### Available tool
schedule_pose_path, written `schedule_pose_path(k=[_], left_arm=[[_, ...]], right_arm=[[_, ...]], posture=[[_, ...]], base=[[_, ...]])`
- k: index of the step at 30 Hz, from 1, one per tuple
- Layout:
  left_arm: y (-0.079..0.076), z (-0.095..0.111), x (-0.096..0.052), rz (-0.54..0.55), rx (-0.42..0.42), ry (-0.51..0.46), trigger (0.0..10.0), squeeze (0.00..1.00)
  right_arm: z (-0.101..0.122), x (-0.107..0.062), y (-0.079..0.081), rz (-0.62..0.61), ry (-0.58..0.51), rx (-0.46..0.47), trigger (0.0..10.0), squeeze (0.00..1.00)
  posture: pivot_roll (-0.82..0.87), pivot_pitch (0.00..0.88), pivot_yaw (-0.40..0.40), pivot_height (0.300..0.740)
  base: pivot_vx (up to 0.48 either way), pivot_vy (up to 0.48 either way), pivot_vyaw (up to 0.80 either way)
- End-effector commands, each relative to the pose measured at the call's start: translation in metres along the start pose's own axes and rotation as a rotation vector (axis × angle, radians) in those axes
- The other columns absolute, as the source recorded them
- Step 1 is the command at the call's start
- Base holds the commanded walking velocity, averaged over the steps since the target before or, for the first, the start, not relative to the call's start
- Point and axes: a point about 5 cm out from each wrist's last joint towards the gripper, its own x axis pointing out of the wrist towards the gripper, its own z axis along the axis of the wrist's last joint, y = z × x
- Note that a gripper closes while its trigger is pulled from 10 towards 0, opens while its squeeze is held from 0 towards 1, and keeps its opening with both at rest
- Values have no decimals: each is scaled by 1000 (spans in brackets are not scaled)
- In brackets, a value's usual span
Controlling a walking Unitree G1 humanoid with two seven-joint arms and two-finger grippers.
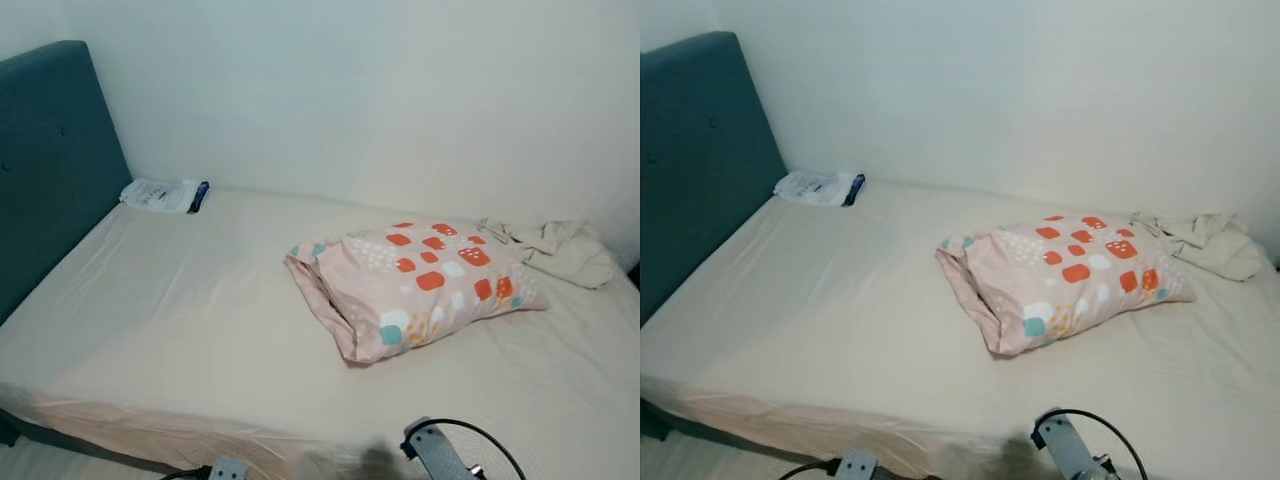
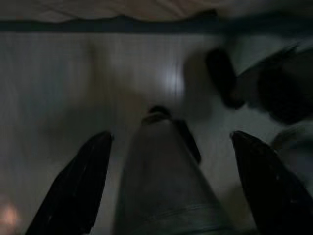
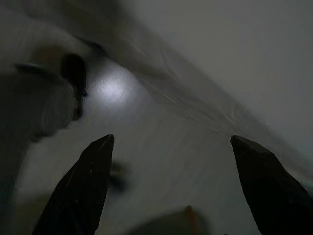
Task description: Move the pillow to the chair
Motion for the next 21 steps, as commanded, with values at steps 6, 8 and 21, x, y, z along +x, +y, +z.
schedule_pose_path(k=[6,8,21], left_arm=[[19,-16,-4,47,-22,34,10000,0],[19,-17,-4,49,-30,34,10000,0],[18,-11,-3,49,-104,16,10000,0]], right_arm=[[-6,0,-3,-6,14,15,10000,0],[-6,0,-3,-6,15,15,10000,0],[-7,-1,-5,-6,9,-17,10000,0]], posture=[[-54,13,-27,740],[-54,13,-28,740],[-57,23,-32,740]], base=[[0,0,-732],[0,0,-738],[0,0,-621]])
